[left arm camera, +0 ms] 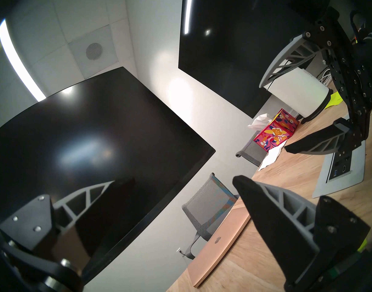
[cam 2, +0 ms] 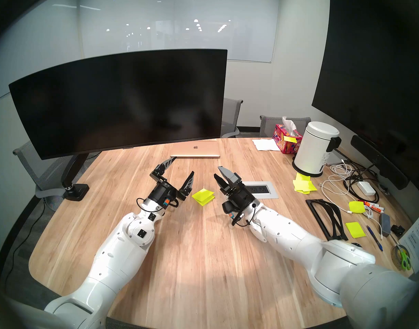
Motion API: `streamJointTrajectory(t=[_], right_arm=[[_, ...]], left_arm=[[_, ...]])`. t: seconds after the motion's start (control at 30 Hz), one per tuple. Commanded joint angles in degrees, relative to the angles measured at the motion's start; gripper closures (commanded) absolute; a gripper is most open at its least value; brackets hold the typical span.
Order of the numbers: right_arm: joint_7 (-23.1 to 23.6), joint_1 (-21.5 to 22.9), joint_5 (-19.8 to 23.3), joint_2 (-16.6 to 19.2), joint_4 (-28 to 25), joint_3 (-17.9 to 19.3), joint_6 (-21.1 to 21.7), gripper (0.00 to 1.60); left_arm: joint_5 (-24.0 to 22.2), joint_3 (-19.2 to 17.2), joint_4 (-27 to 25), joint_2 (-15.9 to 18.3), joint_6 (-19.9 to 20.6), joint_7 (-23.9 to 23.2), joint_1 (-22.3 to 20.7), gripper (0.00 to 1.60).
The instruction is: Peel one sticky note off the pad and stick it onto the monitor, then press it flat
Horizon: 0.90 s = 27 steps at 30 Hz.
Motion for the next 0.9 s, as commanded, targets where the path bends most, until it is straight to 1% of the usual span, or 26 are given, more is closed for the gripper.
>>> streamJointTrajectory(t=[0.0, 0.47, 0.5, 0.53, 0.6, 0.63, 0.73, 0.83, 0.87], right_arm=[[0.00, 0.54, -0.06, -0.01, -0.10, 0.14, -0.02, 0.00], [0.01, 0.53, -0.08, -0.01, -0.10, 0.18, -0.03, 0.00], [-1.06, 0.67, -0.61, -0.22, 0.42, -0.03, 0.27, 0.00], [0.13, 0.29, -0.17, 0.25, -0.84, 0.24, 0.69, 0.00], [-0.75, 0.68, -1.13, 0.35, -0.65, -0.25, 0.85, 0.00], [-0.29, 0.46, -1.08, 0.52, -1.20, -0.07, 1.75, 0.00], [-0.25, 0.10, -0.84, 0.61, -1.65, 0.33, 2.29, 0.00], [0.08, -0.10, -1.21, 1.41, -2.72, 0.34, 2.35, 0.00], [0.25, -0.14, -1.29, 1.87, -3.31, 0.22, 1.71, 0.00]], left_arm=[[0.06, 0.08, -0.88, -0.07, -0.07, -0.01, -0.26, 0.00], [0.08, 0.04, -0.87, -0.09, -0.09, -0.03, -0.26, 0.00], [0.08, 0.04, -0.87, -0.09, -0.09, -0.03, -0.26, 0.00], [0.09, 0.04, -0.87, -0.10, -0.09, -0.03, -0.26, 0.00], [0.09, 0.04, -0.87, -0.10, -0.10, -0.03, -0.26, 0.00], [0.09, 0.04, -0.87, -0.10, -0.10, -0.02, -0.26, 0.00], [0.09, 0.04, -0.87, -0.10, -0.10, -0.03, -0.26, 0.00], [0.09, 0.03, -0.87, -0.10, -0.10, -0.03, -0.26, 0.00], [0.09, 0.03, -0.87, -0.10, -0.10, -0.03, -0.26, 0.00]])
